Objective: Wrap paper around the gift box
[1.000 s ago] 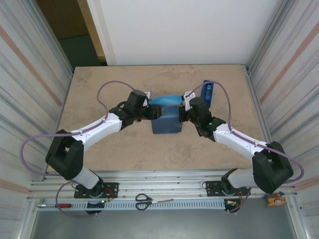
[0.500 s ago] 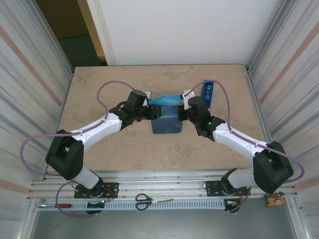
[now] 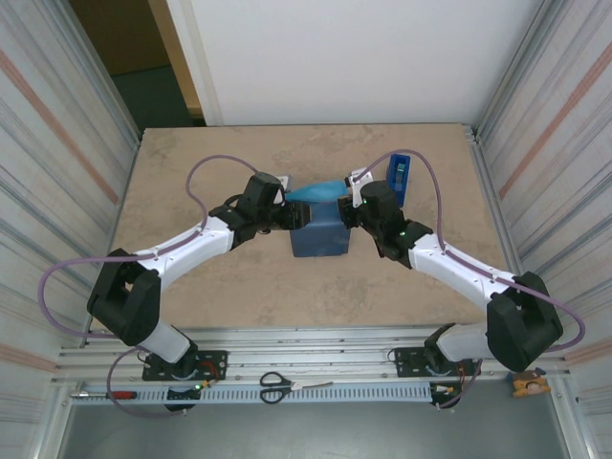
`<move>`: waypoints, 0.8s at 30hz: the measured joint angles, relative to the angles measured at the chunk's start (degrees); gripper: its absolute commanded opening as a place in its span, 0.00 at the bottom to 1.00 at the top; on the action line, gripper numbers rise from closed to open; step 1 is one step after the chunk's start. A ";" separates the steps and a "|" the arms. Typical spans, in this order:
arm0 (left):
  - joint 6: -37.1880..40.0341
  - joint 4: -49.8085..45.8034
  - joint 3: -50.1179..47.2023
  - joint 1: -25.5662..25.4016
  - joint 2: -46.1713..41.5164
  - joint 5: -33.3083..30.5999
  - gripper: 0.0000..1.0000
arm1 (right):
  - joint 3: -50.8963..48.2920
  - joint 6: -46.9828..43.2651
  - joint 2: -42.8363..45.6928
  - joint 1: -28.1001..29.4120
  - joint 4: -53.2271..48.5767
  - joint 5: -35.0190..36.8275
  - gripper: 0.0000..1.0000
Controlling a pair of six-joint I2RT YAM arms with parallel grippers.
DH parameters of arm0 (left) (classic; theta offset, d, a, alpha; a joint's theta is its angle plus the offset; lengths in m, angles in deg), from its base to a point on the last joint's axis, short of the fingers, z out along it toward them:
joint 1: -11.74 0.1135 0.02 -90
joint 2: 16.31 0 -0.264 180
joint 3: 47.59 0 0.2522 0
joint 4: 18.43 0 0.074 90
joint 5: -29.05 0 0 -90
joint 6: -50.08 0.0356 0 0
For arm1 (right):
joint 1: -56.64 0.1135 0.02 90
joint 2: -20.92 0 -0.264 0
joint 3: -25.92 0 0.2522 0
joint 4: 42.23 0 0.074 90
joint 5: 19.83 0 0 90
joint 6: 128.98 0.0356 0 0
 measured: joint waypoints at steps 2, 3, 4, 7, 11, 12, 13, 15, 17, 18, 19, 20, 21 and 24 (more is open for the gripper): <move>0.00 0.00 0.00 0.00 0.00 0.04 0.54 | 0.57 -0.39 0.00 0.00 -0.07 0.02 0.00; 0.00 -0.02 0.00 0.00 0.00 0.07 0.54 | 0.79 -0.35 0.00 0.00 -0.33 0.04 0.00; 0.00 0.00 0.00 0.00 0.00 0.11 0.54 | 0.81 -0.13 0.00 -0.02 -0.44 0.02 0.00; 0.00 -0.02 0.00 0.00 0.00 0.15 0.54 | 1.01 -0.04 0.00 -0.02 -0.87 0.00 0.01; 0.00 0.00 0.00 0.00 0.00 0.17 0.54 | 1.49 -0.04 0.00 -0.02 -1.49 0.20 0.10; 0.00 0.00 0.00 0.00 0.00 0.17 0.54 | 1.86 -0.07 0.00 -0.02 -1.79 0.20 0.05; 0.00 0.00 0.00 0.00 0.00 0.17 0.54 | 2.21 -0.07 0.00 -0.02 -2.10 0.17 0.01; 0.02 0.00 0.00 0.07 0.00 0.17 0.54 | 2.84 -0.37 0.02 -0.04 -3.10 0.20 0.00; 0.00 0.00 0.00 0.07 0.00 0.37 0.54 | 3.04 -0.26 0.02 -0.17 -3.72 0.20 0.00; 0.02 0.00 0.00 0.07 0.00 0.39 0.54 | 3.06 -0.26 0.04 -0.17 -3.80 0.22 0.01; 0.00 0.00 0.00 0.07 0.00 0.39 0.54 | 3.06 -0.26 0.04 -0.28 -3.82 0.22 0.11; 0.00 0.00 0.00 0.07 0.00 0.39 0.54 | 3.13 -0.15 0.04 -0.28 -3.89 0.22 0.21; 0.00 0.00 0.00 0.07 0.00 0.42 0.54 | 3.15 -0.26 0.04 -0.28 -3.85 0.20 0.27; 0.00 0.00 0.00 0.07 0.00 0.46 0.54 | 3.69 -0.17 0.13 -0.28 -3.98 0.02 0.38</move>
